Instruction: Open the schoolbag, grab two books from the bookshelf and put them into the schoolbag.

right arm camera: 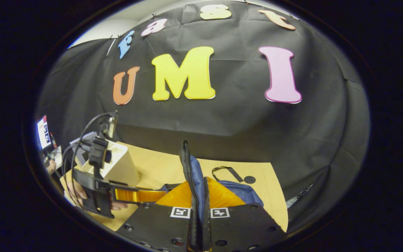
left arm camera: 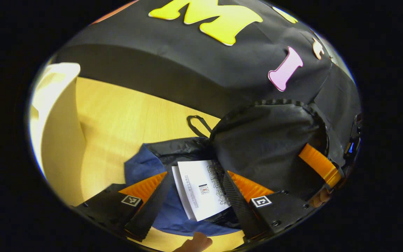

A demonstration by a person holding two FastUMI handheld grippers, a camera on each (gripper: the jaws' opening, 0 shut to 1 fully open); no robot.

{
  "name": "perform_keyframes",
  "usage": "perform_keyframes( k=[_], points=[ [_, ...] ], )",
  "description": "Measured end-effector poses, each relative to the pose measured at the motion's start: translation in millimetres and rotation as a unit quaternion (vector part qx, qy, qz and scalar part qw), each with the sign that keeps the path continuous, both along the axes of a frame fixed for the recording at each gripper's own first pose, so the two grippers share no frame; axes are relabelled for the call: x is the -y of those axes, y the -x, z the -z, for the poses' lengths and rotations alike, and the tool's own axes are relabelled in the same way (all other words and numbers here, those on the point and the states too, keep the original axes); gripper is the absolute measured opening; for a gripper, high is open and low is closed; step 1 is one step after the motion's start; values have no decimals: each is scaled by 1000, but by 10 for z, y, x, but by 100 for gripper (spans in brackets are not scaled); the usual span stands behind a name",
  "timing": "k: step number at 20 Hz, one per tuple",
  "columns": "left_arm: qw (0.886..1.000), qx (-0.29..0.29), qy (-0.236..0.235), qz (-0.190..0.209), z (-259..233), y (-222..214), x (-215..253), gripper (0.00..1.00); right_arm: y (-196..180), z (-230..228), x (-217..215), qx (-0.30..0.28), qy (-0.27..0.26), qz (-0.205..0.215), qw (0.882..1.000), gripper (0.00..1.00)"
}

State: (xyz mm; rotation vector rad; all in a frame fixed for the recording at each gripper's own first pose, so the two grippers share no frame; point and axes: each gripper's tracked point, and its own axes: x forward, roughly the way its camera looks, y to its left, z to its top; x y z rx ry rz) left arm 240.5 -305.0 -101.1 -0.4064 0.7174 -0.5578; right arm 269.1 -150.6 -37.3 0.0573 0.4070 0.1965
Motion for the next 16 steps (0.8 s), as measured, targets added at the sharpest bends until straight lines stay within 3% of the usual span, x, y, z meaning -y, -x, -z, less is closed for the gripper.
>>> perform_keyframes(
  k=[5,16],
  points=[
    [995,69,-73,3,-402,76,-412,98,32,3,2,1,-6,5,1000,6],
    [974,134,-170,-60,-1118,15,-1646,98,95,118,-207,-7,-5,-18,1000,6]
  ],
)
